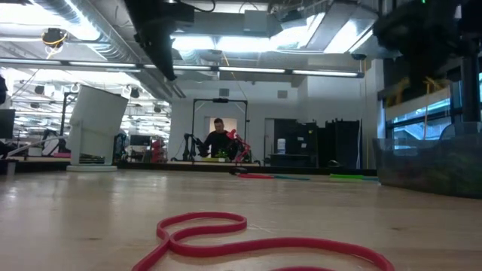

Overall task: Pick and place rubber bands into bin
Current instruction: Put the yellow rubber band into the black bin, then put the red rubber band into the black bin

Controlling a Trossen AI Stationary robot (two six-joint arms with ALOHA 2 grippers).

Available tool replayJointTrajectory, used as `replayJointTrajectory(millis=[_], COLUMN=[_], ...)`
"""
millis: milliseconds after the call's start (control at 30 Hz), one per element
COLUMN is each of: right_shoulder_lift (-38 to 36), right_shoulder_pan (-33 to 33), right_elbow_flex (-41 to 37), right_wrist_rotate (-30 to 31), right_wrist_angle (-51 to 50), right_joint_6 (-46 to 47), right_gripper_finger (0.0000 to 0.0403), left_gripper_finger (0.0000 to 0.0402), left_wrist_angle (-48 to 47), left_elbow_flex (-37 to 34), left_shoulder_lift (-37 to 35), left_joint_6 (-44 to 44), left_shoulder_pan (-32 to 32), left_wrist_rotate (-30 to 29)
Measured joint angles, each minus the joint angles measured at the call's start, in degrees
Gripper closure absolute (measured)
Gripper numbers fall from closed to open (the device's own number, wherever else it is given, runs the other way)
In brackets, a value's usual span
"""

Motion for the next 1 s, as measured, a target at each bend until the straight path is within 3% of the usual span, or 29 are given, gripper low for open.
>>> replayJointTrajectory(millis=[167, 400, 667, 1000], right_shoulder_lift=[2.8, 4.7, 4.7, 3.0], right_shoulder_pan=[1.7, 1.8, 1.8, 1.8], right_elbow_flex=[-6.9, -13.7, -14.9, -14.9], right_wrist_rotate=[-6.6, -8.8, -10.3, -9.6], right_wrist_angle=[2.6, 11.2, 11.8, 10.7], right_joint_6=[6.6, 10.4, 13.7, 8.7], right_gripper_finger=[0.0401, 0.0383, 0.0310, 0.0216], left_gripper_finger=[0.0399, 0.0401, 0.0400, 0.0400], left_wrist_angle=[0.2, 0.5, 0.6, 0.6], left_elbow_flex=[0.0, 0.0, 0.0, 0.0], left_shoulder_lift=[0.0, 0.0, 0.0, 0.0], left_joint_6=[6.7, 13.4, 16.3, 7.5], left_shoulder_pan=[0.2, 0.9, 4.0, 4.6], left_wrist_rotate=[2.1, 2.3, 7.6, 8.4])
